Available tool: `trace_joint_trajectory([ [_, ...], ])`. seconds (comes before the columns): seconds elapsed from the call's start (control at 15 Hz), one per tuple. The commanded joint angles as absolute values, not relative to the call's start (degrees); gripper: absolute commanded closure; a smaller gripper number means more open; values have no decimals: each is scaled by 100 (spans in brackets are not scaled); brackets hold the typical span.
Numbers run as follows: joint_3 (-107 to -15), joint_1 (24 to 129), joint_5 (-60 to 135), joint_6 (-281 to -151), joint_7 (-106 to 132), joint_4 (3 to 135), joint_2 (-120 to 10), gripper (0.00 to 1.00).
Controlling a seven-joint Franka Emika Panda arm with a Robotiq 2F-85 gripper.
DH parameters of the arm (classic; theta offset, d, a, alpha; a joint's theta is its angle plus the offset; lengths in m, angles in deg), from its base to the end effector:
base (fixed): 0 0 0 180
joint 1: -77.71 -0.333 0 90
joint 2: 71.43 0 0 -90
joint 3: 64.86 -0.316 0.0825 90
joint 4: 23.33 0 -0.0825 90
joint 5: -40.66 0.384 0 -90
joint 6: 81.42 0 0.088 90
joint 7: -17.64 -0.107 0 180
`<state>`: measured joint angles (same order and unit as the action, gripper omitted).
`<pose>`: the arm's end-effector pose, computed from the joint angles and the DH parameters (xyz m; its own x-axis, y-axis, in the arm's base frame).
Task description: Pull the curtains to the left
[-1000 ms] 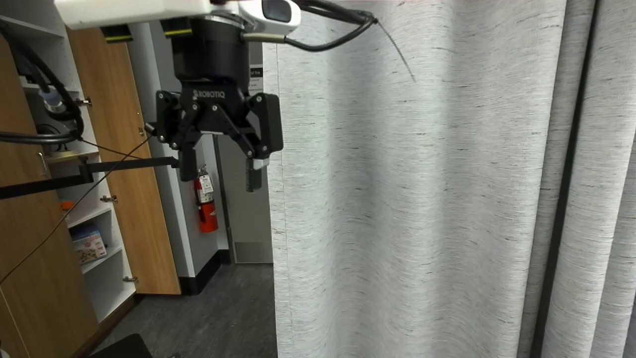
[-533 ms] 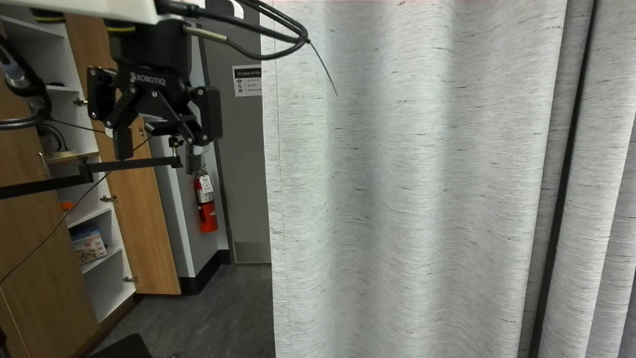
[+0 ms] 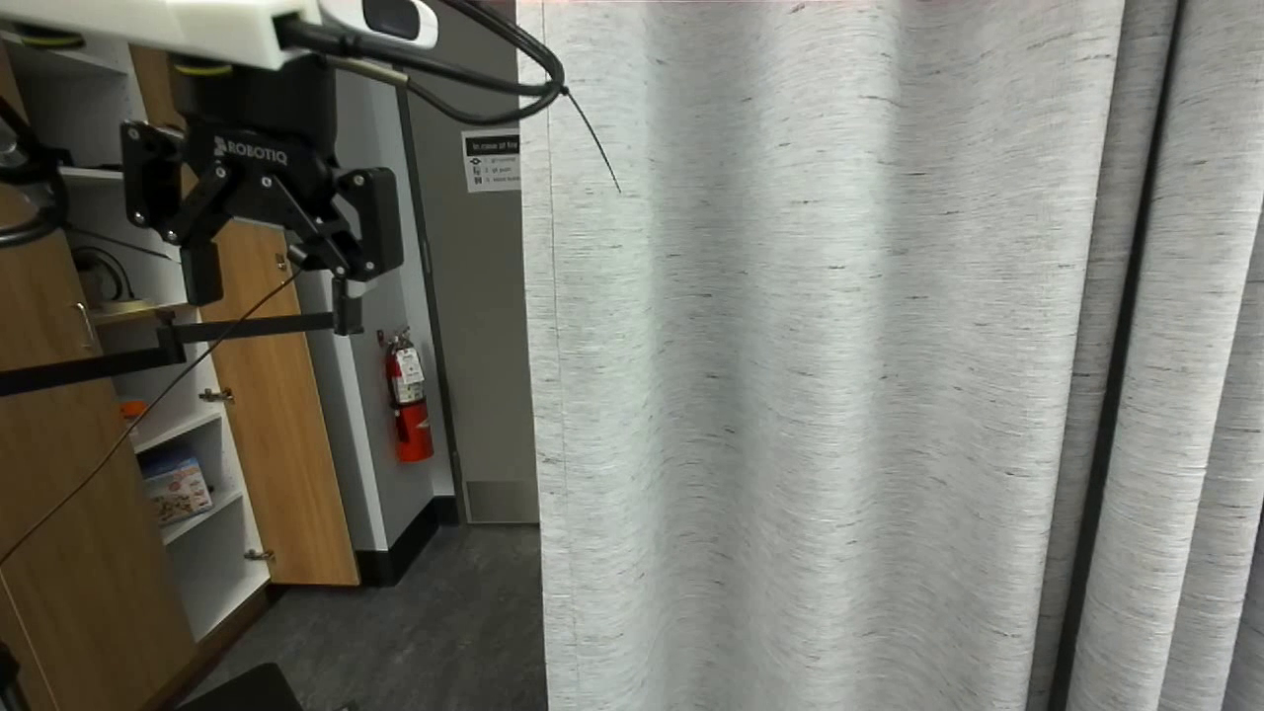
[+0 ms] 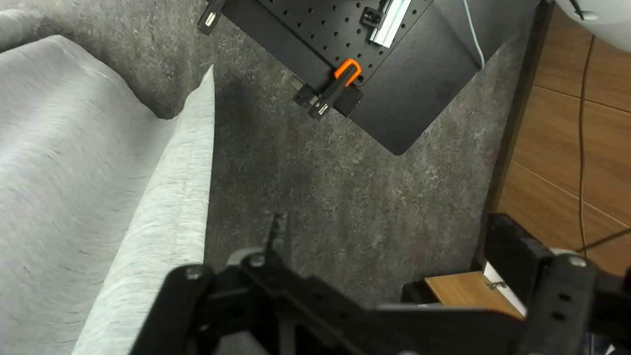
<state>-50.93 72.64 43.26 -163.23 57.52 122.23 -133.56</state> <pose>0.2178 -0.0505 0.5633 0.7805 0.6104 0.1352 0.6242 -0.7492 -0.2215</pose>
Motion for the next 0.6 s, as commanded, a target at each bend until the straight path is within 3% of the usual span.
trace_joint_trajectory([
  [0.0,-5069,7212,4305,-16319,5722,12217,-13365,0],
  [0.2,-5041,7239,4484,-16614,5676,12486,-13572,0],
  [0.53,-5084,7134,5082,-18767,5645,13361,-13572,0],
])
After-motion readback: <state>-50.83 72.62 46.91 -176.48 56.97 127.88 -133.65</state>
